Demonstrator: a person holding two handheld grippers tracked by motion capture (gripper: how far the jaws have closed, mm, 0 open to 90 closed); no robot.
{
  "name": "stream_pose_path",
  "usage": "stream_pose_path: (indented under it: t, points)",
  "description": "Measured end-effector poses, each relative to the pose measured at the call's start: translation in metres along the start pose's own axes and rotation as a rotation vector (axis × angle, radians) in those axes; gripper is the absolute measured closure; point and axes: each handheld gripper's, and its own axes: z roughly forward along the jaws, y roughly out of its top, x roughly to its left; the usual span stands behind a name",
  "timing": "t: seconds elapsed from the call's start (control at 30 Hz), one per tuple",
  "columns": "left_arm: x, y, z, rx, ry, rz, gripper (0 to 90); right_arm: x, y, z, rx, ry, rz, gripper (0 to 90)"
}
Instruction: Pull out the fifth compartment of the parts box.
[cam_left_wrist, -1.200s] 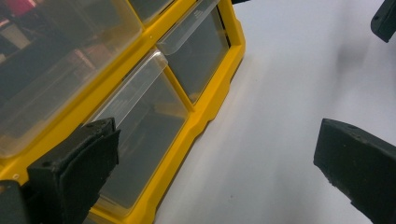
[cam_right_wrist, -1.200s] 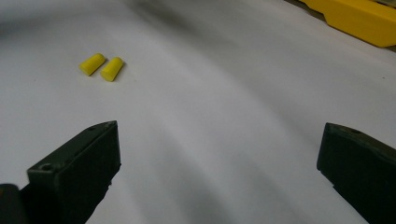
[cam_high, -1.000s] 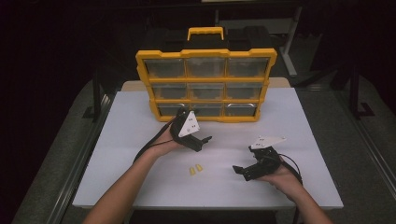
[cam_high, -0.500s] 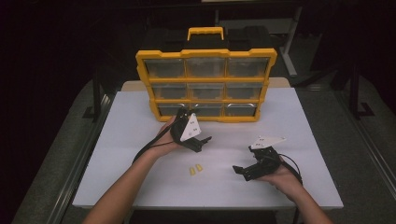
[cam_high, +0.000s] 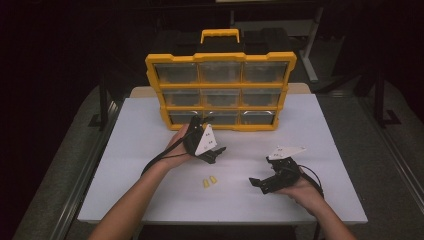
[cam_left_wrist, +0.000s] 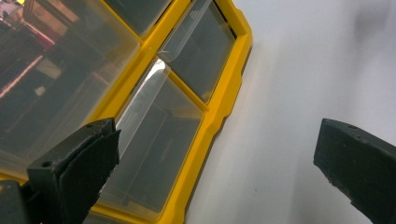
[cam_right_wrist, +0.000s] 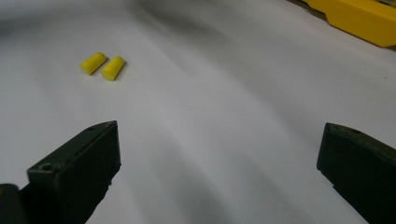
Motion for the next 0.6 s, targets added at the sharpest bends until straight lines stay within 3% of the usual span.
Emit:
stream_pose_path:
  t: [0.6]
  points:
    - [-0.0045,0.0007,-0.0005,0.016,0.047,0.107,0.0,0.0004,0.0,0.0004,0.004,0.002,0.0,0.0]
